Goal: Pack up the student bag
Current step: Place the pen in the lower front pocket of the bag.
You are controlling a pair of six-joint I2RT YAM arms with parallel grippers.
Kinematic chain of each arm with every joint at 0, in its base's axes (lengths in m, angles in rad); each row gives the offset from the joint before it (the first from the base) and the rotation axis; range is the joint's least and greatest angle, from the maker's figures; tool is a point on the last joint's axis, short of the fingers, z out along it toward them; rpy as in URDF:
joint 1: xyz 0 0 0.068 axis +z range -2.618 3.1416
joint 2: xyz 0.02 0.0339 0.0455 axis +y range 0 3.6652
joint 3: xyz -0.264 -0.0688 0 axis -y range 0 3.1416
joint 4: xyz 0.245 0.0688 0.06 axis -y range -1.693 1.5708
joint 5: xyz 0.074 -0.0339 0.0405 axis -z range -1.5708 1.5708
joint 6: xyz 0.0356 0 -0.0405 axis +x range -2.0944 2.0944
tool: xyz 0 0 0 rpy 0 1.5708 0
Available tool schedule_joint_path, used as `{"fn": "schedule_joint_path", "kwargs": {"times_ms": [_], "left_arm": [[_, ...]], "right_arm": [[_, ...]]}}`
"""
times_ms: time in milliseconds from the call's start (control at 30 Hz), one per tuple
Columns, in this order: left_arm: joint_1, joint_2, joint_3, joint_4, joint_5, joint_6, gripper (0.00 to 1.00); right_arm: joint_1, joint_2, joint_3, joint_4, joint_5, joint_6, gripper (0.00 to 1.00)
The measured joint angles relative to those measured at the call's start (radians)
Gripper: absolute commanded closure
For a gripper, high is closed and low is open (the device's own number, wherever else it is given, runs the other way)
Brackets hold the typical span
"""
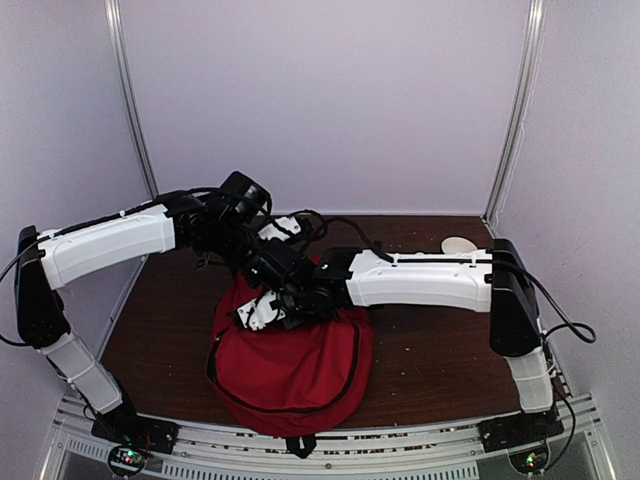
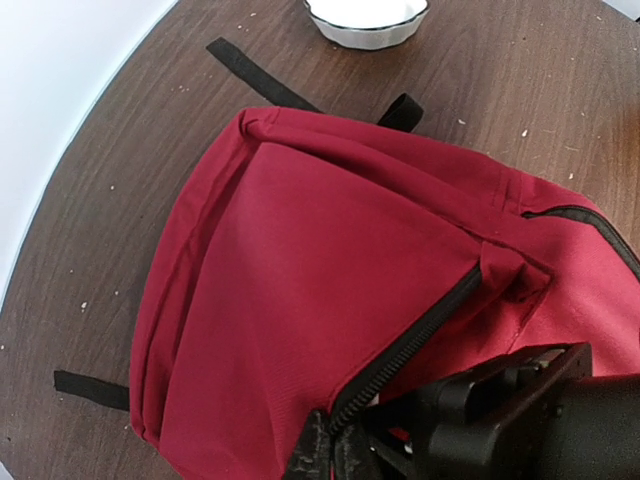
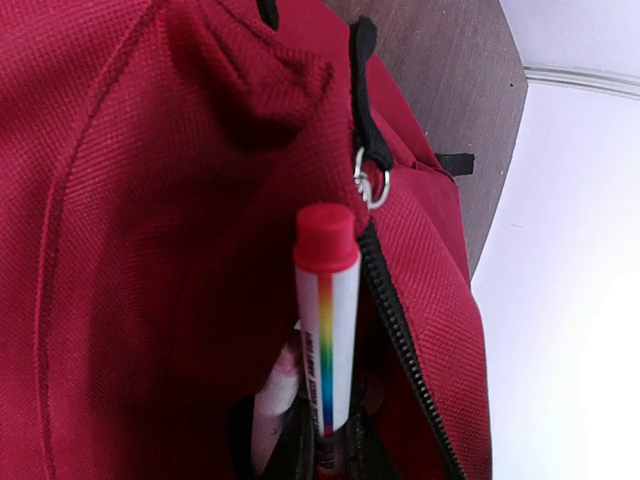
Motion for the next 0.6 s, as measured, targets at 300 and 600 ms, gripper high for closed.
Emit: {"fn": "schedule_joint_path", "kwargs": {"times_ms": [300,600], "left_arm": [[0.011,0.0,0.0,-0.008,-0.025,0.001,1.0],[0.018,0.0,0.0,-0.001,-0.042,0.003,1.0]], "right_arm": [[-0.005,0.042,0.0,0.076,0.117,0.001,0.91],[-0.006,0.065,-0.006,0.155,0.222,0.014,0.71]]}}
